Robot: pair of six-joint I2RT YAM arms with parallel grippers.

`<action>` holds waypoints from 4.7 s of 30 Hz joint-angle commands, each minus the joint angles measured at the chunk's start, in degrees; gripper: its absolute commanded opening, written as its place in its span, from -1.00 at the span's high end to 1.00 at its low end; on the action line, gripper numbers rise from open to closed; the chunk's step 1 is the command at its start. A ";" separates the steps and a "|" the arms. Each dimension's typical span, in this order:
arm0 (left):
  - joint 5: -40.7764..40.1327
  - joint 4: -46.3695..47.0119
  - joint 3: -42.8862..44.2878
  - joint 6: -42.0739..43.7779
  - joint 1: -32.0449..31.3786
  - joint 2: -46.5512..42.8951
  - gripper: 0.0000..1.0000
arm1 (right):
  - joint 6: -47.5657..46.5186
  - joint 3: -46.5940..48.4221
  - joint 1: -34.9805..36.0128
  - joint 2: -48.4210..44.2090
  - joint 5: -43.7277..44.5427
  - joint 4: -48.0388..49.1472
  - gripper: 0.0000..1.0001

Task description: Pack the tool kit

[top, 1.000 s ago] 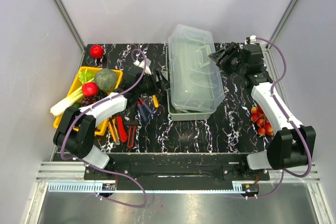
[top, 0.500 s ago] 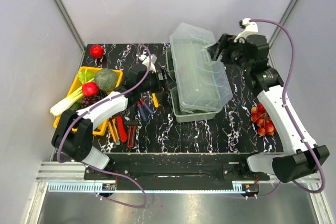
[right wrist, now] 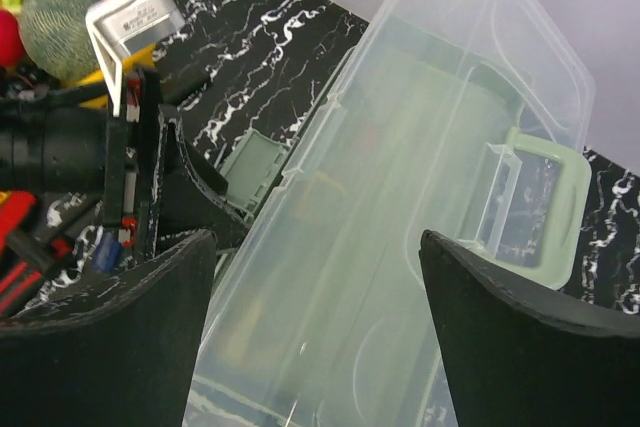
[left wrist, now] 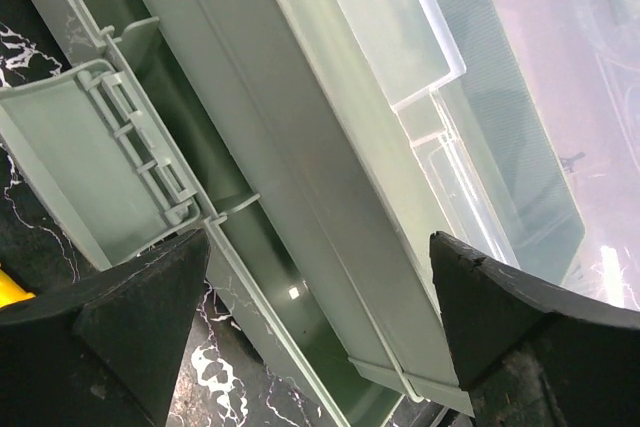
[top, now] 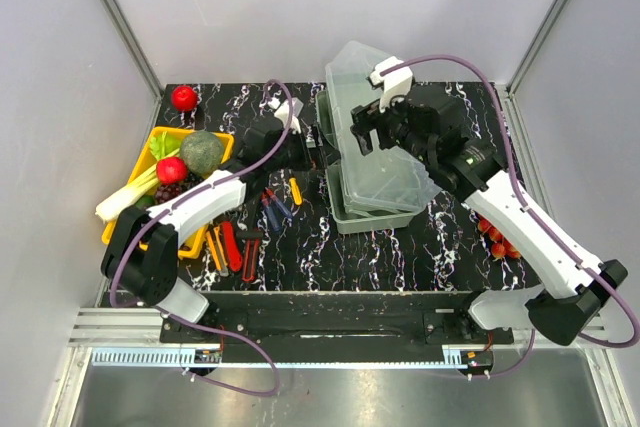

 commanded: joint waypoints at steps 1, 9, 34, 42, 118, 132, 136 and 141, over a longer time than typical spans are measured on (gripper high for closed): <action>0.28 3.88 4.41 0.99 -0.98 -0.27 -0.94 | -7.61 1.70 2.75 0.27 6.04 -0.39 -0.78; 0.27 4.58 7.13 1.78 -1.77 0.78 -0.98 | -9.47 1.61 5.57 2.38 14.82 -0.13 -0.86; -0.16 5.02 12.50 0.38 -3.97 6.49 -0.98 | -6.39 2.67 5.66 6.16 21.69 -3.47 -0.96; 0.01 5.55 13.11 0.47 -3.97 6.58 -0.98 | -11.66 0.73 8.99 6.69 26.95 -0.66 -0.98; 5.47 11.45 2.04 -7.97 6.66 1.22 -0.98 | -64.24 -23.44 24.21 4.06 72.40 69.75 -0.85; 2.73 -8.15 0.81 -11.31 4.91 5.43 -0.78 | -9.77 -17.99 19.64 -3.68 65.03 10.35 -0.83; 3.79 -13.33 2.39 -10.52 3.06 9.56 -0.72 | 1.24 -17.47 17.44 -4.82 57.57 1.73 -0.80; 3.79 -19.40 6.25 -10.26 2.71 14.40 -0.53 | 5.21 -17.90 15.07 -5.79 53.33 -1.09 -0.77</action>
